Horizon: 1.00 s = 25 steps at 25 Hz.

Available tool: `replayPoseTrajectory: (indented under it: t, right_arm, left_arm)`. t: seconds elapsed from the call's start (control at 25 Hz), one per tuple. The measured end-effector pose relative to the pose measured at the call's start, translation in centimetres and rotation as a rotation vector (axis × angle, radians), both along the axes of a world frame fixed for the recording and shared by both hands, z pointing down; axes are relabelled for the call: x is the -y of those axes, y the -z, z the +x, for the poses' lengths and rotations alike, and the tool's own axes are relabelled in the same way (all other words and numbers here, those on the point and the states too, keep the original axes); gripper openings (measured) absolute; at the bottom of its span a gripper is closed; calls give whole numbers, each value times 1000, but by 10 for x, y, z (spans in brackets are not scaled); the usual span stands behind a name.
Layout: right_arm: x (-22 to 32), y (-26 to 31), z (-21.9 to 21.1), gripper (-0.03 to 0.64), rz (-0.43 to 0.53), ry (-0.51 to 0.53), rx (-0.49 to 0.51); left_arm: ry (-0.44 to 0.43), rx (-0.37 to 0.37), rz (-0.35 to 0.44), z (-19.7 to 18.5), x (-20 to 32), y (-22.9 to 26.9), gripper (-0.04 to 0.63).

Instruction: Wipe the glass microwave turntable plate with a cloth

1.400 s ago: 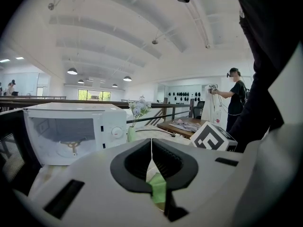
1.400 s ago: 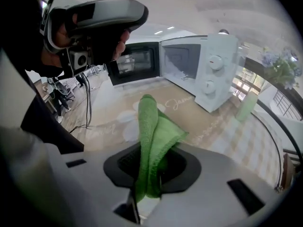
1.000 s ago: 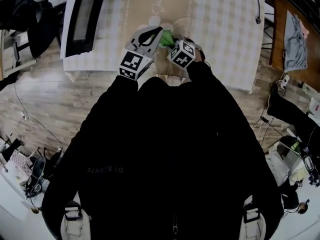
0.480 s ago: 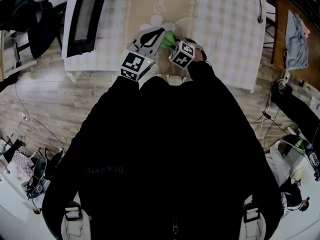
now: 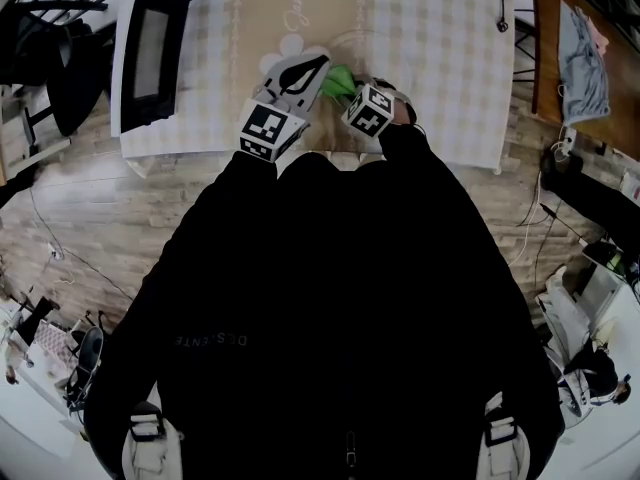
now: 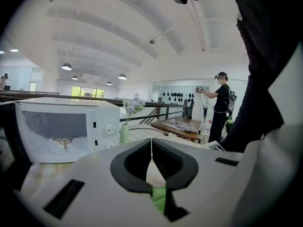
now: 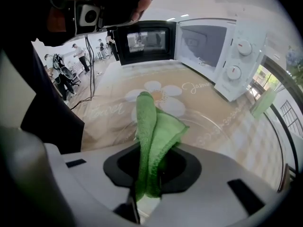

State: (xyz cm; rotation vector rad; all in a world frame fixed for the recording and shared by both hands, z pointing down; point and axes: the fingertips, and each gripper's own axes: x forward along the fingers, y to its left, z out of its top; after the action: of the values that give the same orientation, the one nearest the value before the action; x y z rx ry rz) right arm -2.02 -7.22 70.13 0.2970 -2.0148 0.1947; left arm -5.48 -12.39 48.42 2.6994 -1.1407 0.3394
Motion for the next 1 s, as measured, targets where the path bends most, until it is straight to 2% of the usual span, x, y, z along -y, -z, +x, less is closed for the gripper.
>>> replayPoseTrajectory:
  t: [0.4,1.0]
  right_arm:
    - [6,-1,56,87,-18,-99,15]
    - [7,-3,129,87,-27,-236,9]
  left_arm:
    - [-57,-10,-19,41,6,-8,21]
    - [-100,0,-28,71,9,-11,21]
